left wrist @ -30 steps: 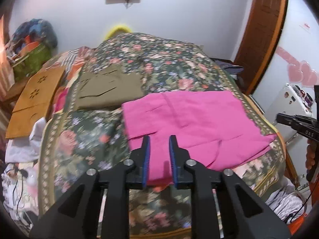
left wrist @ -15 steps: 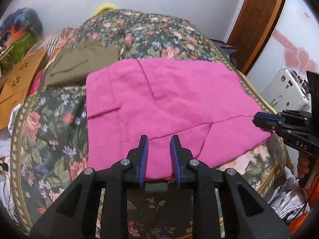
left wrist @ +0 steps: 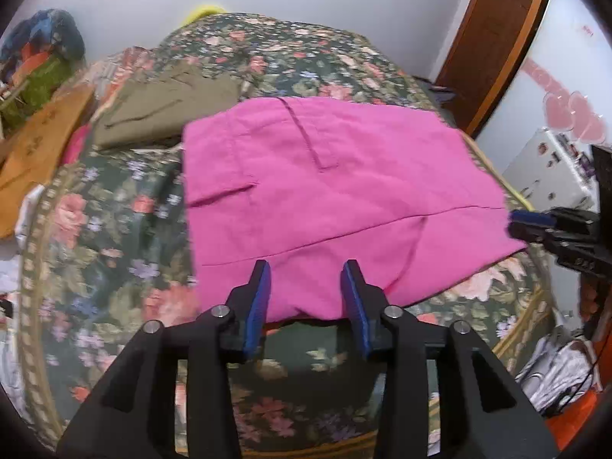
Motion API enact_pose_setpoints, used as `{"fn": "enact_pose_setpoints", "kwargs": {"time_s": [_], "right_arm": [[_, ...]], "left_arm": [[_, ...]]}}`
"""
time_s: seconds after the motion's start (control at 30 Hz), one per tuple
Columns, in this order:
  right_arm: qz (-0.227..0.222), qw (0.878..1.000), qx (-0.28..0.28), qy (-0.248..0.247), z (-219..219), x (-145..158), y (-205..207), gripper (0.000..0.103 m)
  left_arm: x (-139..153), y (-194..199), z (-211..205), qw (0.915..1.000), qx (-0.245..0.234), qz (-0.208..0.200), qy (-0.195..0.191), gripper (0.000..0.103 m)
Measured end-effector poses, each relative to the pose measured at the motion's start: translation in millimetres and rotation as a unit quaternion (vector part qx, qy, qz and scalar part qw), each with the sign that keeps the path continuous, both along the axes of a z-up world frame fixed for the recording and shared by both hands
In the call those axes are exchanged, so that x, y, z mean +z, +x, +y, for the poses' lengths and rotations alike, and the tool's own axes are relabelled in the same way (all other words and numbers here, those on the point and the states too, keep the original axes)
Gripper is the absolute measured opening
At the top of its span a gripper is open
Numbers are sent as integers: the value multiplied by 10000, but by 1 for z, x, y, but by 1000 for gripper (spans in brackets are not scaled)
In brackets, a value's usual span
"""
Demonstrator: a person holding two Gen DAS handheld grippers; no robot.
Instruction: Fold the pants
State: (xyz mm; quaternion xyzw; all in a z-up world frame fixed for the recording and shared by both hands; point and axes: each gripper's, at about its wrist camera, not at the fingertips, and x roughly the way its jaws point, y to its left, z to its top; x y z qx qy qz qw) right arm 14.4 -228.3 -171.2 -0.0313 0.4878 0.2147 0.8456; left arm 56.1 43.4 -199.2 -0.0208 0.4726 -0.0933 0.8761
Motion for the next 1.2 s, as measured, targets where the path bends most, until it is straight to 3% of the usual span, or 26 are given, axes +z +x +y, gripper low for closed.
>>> {"fn": "enact_pose_setpoints", "kwargs": {"time_s": [0.2,0.57,0.83,1.2], "right_arm": [[-150,9991,-360,-188,-24,12,10,27],[-605,9946,-828,-171,-40,34,70,31],[-518,9944,-923,-49,-39,27,117,31],[21,9948,-1014,-21,-35,-18,177,32]], "left_arm": [[22,15,26,9982,314,-240,442,45],[36,97,71,9955,876,-297,225,45],[19,148,77,9956,929,-103,-49,45],[-32,183,87,9925,986,507,-505,45]]}}
